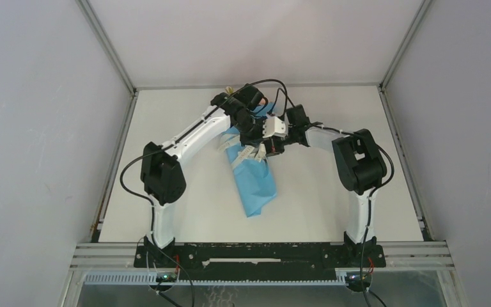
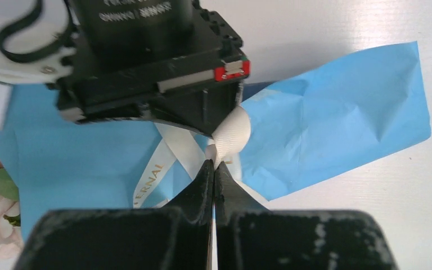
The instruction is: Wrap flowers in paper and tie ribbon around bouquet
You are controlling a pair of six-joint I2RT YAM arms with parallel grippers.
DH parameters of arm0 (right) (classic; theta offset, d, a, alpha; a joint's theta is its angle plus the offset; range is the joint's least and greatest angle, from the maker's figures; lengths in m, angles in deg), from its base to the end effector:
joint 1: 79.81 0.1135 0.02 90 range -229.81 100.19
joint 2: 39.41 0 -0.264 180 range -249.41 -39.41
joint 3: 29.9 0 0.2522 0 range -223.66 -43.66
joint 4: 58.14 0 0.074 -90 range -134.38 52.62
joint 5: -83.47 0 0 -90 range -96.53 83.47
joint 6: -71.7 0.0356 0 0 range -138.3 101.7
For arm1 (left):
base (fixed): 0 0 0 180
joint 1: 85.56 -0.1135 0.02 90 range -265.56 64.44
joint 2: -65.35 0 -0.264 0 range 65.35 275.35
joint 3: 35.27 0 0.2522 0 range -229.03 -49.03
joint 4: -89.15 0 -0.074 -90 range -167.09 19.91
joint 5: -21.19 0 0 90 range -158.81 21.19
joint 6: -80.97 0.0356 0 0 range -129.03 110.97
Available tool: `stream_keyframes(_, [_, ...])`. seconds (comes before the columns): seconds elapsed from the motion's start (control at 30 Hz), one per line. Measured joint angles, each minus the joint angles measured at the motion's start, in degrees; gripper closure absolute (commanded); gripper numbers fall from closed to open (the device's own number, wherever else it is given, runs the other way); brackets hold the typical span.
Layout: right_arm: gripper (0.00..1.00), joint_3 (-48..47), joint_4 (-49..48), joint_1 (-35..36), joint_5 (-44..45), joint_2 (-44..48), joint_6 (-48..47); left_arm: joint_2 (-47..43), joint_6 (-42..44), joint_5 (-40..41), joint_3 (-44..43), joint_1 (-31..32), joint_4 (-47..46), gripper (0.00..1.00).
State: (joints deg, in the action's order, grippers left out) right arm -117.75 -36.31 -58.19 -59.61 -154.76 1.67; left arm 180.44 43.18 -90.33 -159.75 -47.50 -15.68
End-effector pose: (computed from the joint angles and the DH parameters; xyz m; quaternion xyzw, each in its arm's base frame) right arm 0.3789 0.1808 0.1633 -0.1673 0.8365 0.5021 0.1419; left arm 0.3264 -0.2721 0.2960 0.7084 0.6499 -0.1558 0.2270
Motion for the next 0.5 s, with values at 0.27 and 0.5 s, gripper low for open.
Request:
stream_keyframes(0.27, [0.72, -0.09, 7.23, 1.81, -7.91, -1.31, -7.67, 0.02, -1.27, -0.17, 0.04, 0.00, 0.52, 1.00])
stream_keyframes(0.5, [0.53, -0.11, 10.05, -0.50, -4.76, -1.31, -8.94, 0.26, -1.42, 0.37, 1.60, 0.00, -1.55, 1.00])
